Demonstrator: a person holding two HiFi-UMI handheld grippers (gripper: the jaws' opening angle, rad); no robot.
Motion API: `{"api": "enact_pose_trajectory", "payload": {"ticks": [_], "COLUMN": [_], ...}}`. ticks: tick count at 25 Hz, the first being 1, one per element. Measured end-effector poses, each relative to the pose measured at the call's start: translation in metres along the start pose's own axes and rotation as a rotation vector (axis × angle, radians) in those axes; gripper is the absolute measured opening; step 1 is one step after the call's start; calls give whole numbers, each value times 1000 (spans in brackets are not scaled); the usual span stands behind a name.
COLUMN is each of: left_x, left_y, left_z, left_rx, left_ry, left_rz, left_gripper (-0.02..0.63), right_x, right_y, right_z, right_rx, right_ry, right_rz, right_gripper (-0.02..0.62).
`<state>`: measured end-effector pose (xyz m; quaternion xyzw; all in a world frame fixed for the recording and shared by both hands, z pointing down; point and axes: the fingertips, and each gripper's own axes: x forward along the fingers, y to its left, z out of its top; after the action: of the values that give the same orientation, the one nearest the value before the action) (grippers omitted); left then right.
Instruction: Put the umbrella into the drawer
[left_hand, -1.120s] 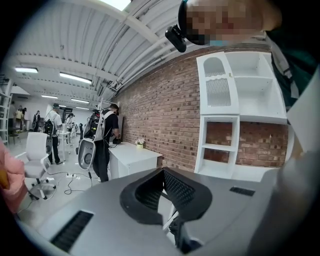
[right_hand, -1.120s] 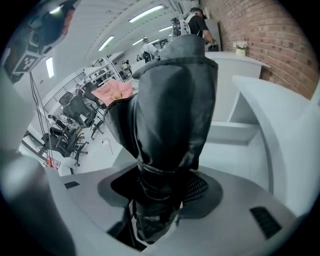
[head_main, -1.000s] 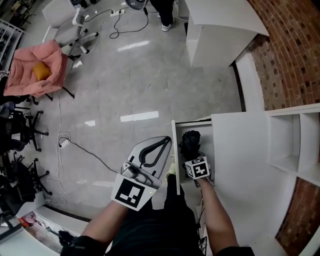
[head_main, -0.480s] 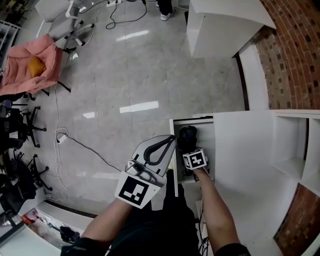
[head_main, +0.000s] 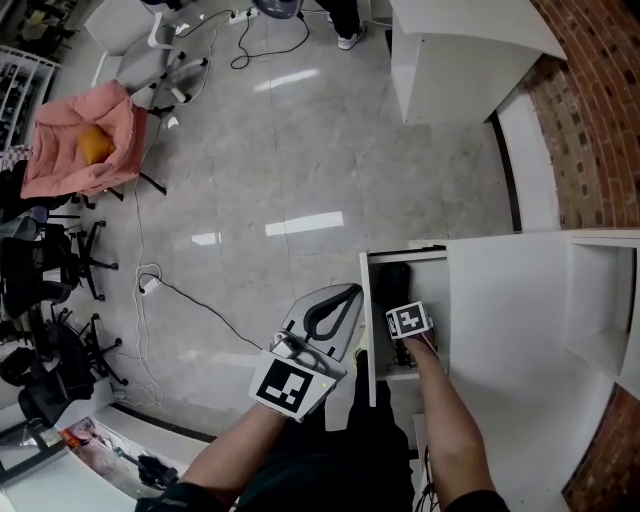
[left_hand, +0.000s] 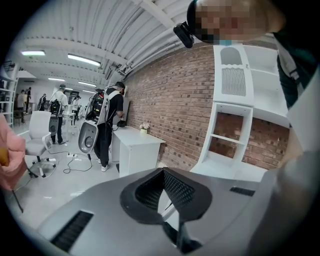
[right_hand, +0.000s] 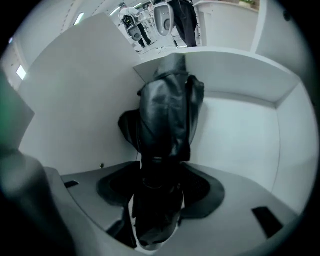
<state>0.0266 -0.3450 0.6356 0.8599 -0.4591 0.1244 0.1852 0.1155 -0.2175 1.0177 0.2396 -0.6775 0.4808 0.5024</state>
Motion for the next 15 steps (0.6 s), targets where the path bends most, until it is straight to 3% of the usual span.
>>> {"api": "enact_pose_trajectory", "payload": {"ticks": [5,10,12,15], "left_x": [-3,-15,-20,-32], "left_y": [-3,-14,-16,-17], "left_z": [-3,2,5,6], "left_rx": [-8,-5,-29,-31], "left_ry": [14,14,2,2], "left_rz": [2,-22,-20,-24], "left_gripper": [6,6,6,6], "right_x": [-6,-34,-48,-69], "right_y": [-10,0,3,12], "right_z": [6,-2,-3,0], "right_rx": [-1,71,77,42], "right_ry": [-1,-9,-19,-54], "right_rz": [-44,-82,-110,-187], "right_gripper": [233,223,186,77]}}
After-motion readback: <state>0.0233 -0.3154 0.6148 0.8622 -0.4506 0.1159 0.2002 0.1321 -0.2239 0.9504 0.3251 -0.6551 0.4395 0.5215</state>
